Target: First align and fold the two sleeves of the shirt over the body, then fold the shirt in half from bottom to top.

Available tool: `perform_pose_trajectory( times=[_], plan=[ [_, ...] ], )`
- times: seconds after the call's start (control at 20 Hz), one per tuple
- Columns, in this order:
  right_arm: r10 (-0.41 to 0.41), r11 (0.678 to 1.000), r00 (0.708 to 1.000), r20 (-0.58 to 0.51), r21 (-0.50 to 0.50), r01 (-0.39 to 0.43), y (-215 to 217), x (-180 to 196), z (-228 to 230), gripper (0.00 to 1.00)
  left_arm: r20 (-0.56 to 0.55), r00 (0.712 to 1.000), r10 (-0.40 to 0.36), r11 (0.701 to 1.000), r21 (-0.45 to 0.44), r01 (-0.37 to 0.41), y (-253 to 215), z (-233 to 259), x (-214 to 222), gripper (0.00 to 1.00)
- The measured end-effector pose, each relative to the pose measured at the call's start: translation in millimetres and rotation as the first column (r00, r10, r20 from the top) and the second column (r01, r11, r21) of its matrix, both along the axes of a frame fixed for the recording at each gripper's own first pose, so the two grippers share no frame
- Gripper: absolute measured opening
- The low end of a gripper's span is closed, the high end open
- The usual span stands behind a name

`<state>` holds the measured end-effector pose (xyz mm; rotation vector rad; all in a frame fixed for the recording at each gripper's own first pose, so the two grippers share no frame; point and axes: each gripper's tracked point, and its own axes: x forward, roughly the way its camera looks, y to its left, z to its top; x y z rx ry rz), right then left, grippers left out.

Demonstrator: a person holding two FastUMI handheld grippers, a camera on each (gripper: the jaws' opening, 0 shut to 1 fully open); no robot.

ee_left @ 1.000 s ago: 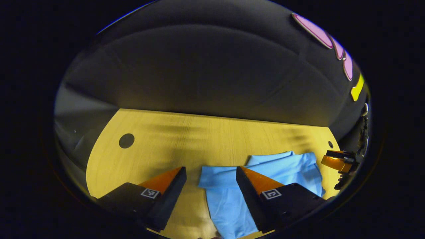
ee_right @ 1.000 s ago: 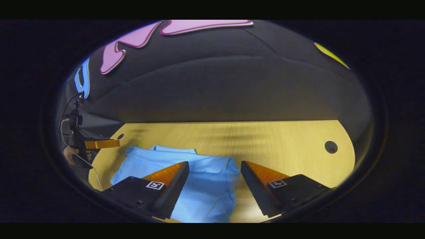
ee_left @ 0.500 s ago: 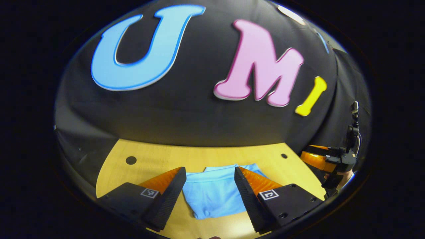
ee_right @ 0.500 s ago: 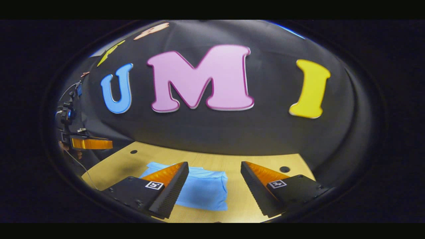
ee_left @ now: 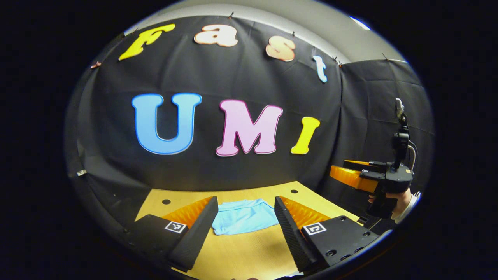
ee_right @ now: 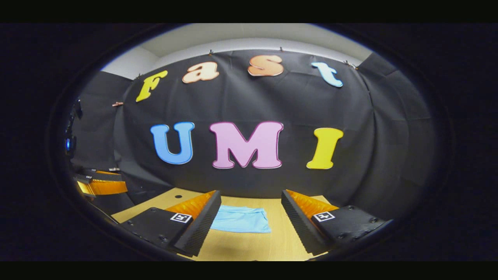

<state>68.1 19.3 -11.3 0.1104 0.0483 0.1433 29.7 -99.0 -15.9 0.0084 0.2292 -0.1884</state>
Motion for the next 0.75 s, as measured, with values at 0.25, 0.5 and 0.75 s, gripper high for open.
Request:
perform_pose_trajectory(
  times=[0.25, 0.5, 0.75],
  plan=[
    [-0.014, 1.0, 0.998, 0.067, -0.019, 0.015, -5, -78, 44, 0.96, 0.088, 0.991, 0.105, 0.993, 0.038, -0.109, 15, 25, -67, 0.93],
    [0.023, 0.999, 0.997, 0.079, -0.042, -0.02, 1, -107, 58, 0.96, 0.075, 0.988, 0.137, 0.99, 0.019, -0.139, 11, 29, -105, 0.93],
    [0.039, 0.998, 0.993, 0.113, -0.052, -0.033, 8, -116, 72, 0.96, 0.11, 0.978, 0.176, 0.984, -0.017, -0.176, 11, 43, -114, 0.93]
  ],
)
